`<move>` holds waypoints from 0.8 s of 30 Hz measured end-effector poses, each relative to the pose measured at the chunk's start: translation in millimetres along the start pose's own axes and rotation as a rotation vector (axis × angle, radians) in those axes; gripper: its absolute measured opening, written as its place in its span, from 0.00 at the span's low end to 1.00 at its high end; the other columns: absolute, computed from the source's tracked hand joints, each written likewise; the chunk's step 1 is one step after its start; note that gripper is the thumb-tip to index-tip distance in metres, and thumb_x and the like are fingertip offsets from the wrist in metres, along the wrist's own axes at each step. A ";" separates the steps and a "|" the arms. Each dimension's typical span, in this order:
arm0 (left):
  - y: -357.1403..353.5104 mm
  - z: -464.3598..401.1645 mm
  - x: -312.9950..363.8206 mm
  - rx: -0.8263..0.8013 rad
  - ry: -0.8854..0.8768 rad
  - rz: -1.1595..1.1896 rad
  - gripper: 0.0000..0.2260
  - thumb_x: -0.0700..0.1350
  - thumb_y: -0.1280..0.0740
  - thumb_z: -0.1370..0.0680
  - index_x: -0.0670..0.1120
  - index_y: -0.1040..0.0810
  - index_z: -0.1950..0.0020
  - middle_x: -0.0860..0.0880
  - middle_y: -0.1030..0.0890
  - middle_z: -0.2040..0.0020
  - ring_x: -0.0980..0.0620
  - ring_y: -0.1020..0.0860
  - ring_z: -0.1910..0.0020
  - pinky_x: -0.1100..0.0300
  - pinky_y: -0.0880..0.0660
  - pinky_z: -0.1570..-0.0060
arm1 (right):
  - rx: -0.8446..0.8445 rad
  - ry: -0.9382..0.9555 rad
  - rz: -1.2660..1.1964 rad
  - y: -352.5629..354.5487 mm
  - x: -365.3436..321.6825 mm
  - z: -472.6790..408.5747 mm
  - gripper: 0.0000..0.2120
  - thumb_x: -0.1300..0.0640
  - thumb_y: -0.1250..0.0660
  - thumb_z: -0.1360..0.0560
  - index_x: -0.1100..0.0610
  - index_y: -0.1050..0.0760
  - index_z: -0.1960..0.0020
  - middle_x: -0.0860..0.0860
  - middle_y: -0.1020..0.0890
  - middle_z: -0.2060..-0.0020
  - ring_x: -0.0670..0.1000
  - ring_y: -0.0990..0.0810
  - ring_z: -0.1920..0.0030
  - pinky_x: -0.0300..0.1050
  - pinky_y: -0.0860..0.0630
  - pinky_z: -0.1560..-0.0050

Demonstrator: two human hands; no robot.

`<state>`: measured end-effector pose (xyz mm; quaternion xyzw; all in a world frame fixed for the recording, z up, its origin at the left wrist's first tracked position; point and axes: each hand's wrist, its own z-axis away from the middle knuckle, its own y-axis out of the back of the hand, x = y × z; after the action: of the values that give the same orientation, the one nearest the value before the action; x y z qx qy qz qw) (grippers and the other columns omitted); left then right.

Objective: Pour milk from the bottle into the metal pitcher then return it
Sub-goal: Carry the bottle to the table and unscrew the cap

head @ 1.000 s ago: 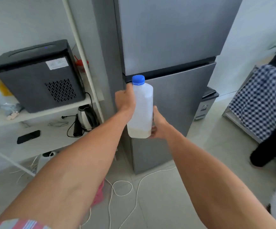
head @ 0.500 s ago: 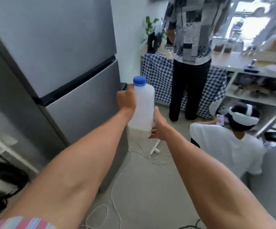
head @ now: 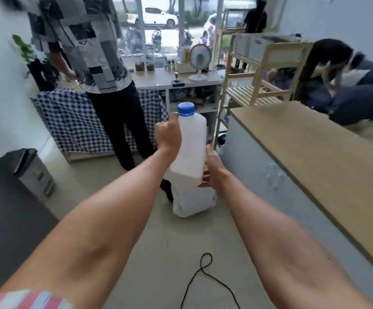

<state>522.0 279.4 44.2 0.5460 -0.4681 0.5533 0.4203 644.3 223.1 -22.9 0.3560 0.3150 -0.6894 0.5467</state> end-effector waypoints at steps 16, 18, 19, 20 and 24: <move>-361.5 208.4 -14.8 -0.586 0.084 0.015 0.21 0.63 0.38 0.33 0.44 0.28 0.65 0.42 0.29 0.65 0.46 0.31 0.63 0.50 0.32 0.62 | 0.522 0.087 -0.315 382.7 50.9 102.8 0.30 0.28 0.49 0.21 0.51 0.22 0.44 0.56 0.18 0.47 0.60 0.18 0.49 0.60 0.18 0.45; -390.3 234.5 -19.3 -0.658 0.114 -0.001 0.20 0.63 0.38 0.35 0.45 0.30 0.66 0.43 0.28 0.64 0.46 0.31 0.63 0.49 0.32 0.62 | 0.583 0.079 -0.342 412.6 63.4 116.5 0.30 0.29 0.49 0.22 0.51 0.23 0.40 0.56 0.18 0.45 0.61 0.19 0.45 0.62 0.19 0.43; -403.2 247.7 -21.1 -0.696 0.121 -0.005 0.20 0.63 0.37 0.36 0.46 0.32 0.67 0.43 0.30 0.64 0.46 0.33 0.64 0.49 0.34 0.62 | 0.612 0.079 -0.367 426.2 69.8 123.1 0.31 0.29 0.49 0.22 0.51 0.23 0.39 0.55 0.18 0.45 0.61 0.19 0.44 0.62 0.19 0.42; -416.7 258.9 -24.8 -0.734 0.126 -0.005 0.19 0.62 0.37 0.36 0.46 0.34 0.68 0.43 0.32 0.65 0.46 0.35 0.64 0.49 0.35 0.62 | 0.640 0.070 -0.392 439.3 76.5 128.3 0.31 0.28 0.49 0.22 0.51 0.22 0.40 0.55 0.18 0.45 0.61 0.19 0.44 0.62 0.19 0.43; -455.7 298.9 -40.2 -0.864 0.172 -0.022 0.19 0.61 0.36 0.34 0.47 0.36 0.66 0.44 0.34 0.65 0.46 0.36 0.66 0.49 0.36 0.62 | 0.747 0.054 -0.470 475.8 101.5 147.9 0.29 0.28 0.49 0.23 0.50 0.22 0.42 0.56 0.17 0.46 0.61 0.18 0.45 0.62 0.19 0.42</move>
<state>1031.9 84.2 20.7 0.2768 -0.6140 0.3456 0.6534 1072.8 -49.5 -48.1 0.4657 0.1305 -0.8521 0.2003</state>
